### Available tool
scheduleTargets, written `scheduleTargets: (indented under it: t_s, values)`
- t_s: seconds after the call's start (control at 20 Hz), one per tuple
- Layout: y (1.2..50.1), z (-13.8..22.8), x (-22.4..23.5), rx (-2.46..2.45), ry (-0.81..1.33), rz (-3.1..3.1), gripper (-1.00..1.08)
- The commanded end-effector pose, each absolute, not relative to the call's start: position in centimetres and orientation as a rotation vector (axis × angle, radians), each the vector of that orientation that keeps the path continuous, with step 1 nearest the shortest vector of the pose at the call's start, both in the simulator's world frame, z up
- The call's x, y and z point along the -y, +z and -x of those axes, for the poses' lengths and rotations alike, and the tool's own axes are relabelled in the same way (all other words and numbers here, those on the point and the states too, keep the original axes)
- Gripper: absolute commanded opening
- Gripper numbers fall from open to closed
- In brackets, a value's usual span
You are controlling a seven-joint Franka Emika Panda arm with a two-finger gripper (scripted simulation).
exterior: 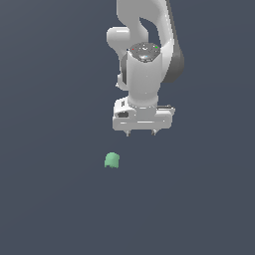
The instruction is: Pick up the object and move it to a goal position.
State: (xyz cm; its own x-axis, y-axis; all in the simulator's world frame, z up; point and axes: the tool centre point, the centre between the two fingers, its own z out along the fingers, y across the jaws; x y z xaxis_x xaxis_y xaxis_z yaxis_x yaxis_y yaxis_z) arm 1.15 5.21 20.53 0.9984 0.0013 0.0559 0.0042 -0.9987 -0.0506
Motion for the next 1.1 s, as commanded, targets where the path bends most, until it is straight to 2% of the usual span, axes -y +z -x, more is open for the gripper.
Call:
scheduleTargets:
  t_s: [0.0,0.35,1.05]
  values:
    - [20.4,-1.2,-5.0,0.0,-0.085,3.09,1.0]
    - [18.3,-2.3,-2.7,-0.039,-0.069,3.097,1.0]
    - [10.4,-4.4,6.3,-0.174,-0.01,3.13,1.0]
